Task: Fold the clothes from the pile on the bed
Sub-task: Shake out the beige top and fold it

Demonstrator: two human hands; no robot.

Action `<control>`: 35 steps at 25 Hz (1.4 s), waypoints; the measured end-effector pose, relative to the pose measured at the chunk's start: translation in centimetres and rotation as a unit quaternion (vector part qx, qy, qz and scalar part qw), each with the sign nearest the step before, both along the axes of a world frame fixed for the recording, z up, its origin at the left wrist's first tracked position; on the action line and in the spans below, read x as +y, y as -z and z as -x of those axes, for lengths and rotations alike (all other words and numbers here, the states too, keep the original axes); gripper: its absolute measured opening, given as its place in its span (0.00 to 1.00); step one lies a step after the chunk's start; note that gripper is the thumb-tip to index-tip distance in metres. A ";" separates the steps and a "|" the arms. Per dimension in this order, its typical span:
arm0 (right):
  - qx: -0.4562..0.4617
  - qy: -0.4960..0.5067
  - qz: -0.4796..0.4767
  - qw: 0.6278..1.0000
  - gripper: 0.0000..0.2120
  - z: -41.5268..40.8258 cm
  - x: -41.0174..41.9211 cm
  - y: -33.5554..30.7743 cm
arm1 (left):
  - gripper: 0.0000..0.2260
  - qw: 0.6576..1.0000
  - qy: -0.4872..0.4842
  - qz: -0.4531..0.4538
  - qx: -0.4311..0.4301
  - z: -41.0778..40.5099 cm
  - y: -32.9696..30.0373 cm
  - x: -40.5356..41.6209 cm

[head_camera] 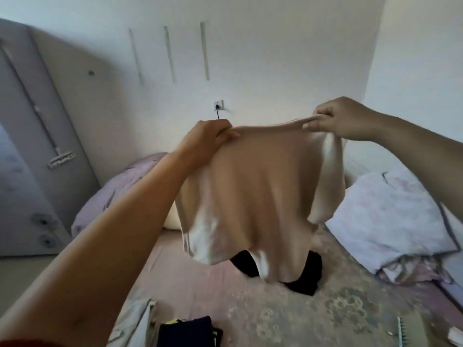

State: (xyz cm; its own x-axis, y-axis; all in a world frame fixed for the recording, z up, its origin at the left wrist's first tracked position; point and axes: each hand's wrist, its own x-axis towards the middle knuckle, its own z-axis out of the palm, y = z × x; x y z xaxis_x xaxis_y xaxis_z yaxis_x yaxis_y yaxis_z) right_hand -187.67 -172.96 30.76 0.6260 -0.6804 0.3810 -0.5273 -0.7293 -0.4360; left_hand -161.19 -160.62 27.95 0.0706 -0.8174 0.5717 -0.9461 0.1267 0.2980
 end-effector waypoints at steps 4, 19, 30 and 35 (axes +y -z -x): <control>-0.034 -0.021 -0.014 0.999 0.20 -0.2 0.3 -1.9 | 0.10 0.999 0.018 0.029 0.042 0.3 -3.0 0.5; -0.168 -0.101 -0.296 0.935 0.13 -5.0 3.3 -5.8 | 0.11 0.992 -0.118 0.001 0.036 -3.2 -2.8 -1.1; -0.383 -0.084 -0.461 0.796 0.12 -9.1 6.2 -7.5 | 0.28 0.926 0.083 -0.006 0.368 8.5 2.9 4.4; -0.401 -0.030 -0.449 0.798 0.12 -6.6 4.6 -6.7 | 0.13 0.921 0.057 -0.011 0.384 9.0 2.4 3.4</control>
State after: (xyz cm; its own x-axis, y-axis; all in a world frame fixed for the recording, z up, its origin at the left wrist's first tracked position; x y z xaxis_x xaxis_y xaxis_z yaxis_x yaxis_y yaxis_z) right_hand -181.02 -168.35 37.43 0.4676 -0.8824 0.0510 0.2078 0.0537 -0.9767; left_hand -170.19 -157.19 25.51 0.3609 -0.8556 0.3711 -0.4354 0.1973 0.8784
